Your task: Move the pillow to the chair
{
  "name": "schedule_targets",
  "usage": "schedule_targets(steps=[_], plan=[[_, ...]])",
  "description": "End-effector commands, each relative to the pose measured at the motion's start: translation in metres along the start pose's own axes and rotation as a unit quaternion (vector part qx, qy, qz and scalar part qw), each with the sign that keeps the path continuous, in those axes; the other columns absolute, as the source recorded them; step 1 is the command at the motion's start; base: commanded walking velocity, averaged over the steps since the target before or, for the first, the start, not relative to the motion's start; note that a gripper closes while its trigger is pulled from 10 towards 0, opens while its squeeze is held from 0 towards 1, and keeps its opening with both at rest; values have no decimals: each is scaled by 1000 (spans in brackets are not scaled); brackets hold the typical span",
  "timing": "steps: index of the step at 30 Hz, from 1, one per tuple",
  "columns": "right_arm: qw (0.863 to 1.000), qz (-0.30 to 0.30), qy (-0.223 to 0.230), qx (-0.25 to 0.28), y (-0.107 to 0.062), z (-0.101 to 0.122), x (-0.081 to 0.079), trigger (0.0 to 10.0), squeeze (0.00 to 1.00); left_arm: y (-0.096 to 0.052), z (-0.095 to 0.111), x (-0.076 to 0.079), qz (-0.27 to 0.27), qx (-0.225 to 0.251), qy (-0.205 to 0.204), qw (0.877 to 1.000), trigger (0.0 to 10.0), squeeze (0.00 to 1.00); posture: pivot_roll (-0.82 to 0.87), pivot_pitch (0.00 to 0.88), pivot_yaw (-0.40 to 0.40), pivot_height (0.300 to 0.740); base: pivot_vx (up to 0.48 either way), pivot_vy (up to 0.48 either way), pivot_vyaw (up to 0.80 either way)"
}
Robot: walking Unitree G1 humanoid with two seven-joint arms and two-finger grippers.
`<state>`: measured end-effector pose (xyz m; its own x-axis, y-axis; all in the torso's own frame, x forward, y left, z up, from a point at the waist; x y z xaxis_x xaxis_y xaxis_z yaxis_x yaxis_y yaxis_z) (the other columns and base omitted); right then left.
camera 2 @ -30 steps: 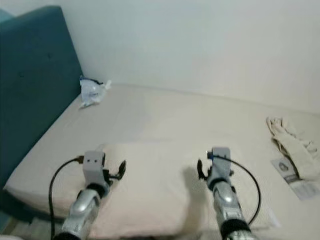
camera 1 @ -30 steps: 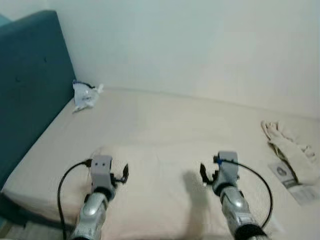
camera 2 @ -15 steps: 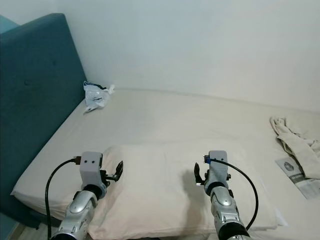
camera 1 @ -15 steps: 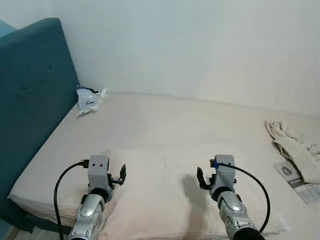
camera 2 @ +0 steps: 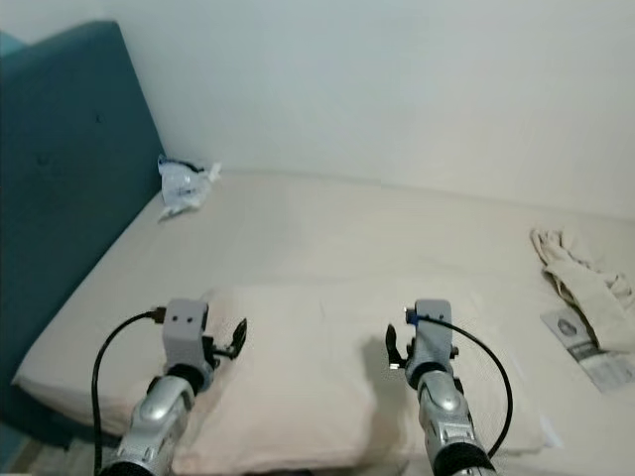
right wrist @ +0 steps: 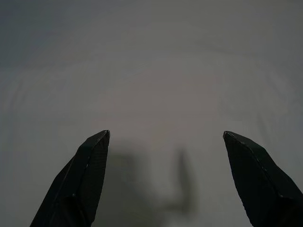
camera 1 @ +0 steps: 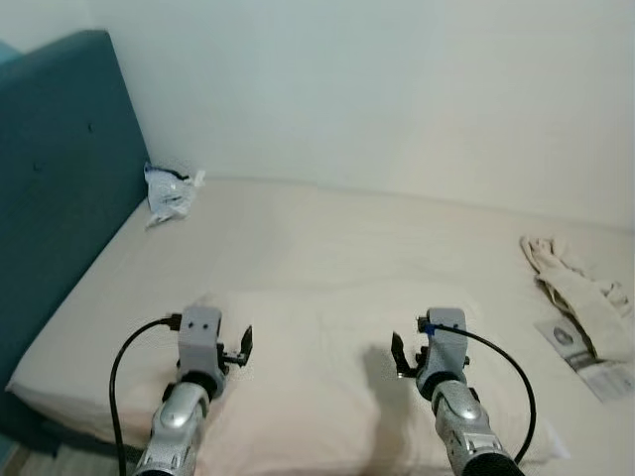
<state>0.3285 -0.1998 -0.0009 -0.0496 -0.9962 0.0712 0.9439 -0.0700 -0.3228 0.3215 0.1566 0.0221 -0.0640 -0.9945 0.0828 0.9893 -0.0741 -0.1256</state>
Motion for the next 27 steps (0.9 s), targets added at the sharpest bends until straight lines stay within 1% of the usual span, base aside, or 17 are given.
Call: schedule_targets(steps=[1,4,8,11,13,15,16,17,18,19,21,23,25,27], plan=[[1000,-8,4,-8,-2,-5,4,10000,0,-1,-5,1,0,-10,-5,1000,10000,0,-35,60,-14,740,0,0,0],[1000,-7,4,-8,-2,-5,4,10000,0,-1,-2,0,4,-1,3,1000,10000,0,-37,53,-17,740,0,0,0],[1000,-6,8,-4,-2,-3,3,10000,0,0,1,-1,7,5,-1,1000,10000,0,-38,52,-16,740,0,0,0],[1000,-5,19,13,-1,4,4,10000,0,2,4,-1,2,10,5,1000,10000,0,-41,47,-13,740,0,0,0],[1000,-2,20,15,-1,5,4,10000,0,2,4,-1,1,10,6,1000,10000,0,-41,47,-13,740,0,0,0],[1000,2,18,13,0,5,3,10000,0,3,3,-1,-2,6,8,1000,10000,0,-41,45,-13,740,0,0,0],[999,28,11,13,0,7,-3,10000,0,4,1,-1,-14,-8,15,1000,10000,0,-43,45,-12,730,0,0,0],[999,39,-4,12,0,8,-4,10000,0,5,2,-3,-17,-11,24,999,10000,0,-43,44,-11,725,0,0,0],[999,46,-14,11,1,9,-5,10000,0,5,3,-5,-19,-12,30,999,10000,0,-43,45,-10,720,0,0,0],[999,46,-14,11,1,9,-5,10000,0,5,3,-5,-19,-12,30,999,10000,0,-43,45,-10,720,0,0,0],[998,57,-13,2,3,11,-3,10000,0,9,6,-18,3,-22,30,999,10000,0,-42,48,-9,705,0,0,0],[998,60,-15,3,4,14,-1,10000,0,12,10,-24,4,-22,29,999,10000,0,-42,49,-8,695,0,0,0],[998,61,-16,3,5,14,0,10000,0,12,11,-25,4,-23,29,999,10000,0,-42,49,-8,690,0,0,0],[998,61,-18,1,7,17,4,10000,0,15,13,-32,8,-26,27,999,10000,0,-39,53,-6,680,0,0,0]])
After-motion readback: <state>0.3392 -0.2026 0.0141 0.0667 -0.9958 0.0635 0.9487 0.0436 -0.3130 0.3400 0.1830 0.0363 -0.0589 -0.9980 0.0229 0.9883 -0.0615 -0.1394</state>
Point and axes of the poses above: a point about 5 cm out from each wrist's last joint towards the gripper, its own y axis pointing out of the wrist towards the gripper, its own z axis along the axis of the wrist's last joint, x = y × z, the point moved 4 cm from there along y, pointing out of the wrist towards the gripper, and after that the axes turned 3 degrees about -y, right-handed, at the moved point
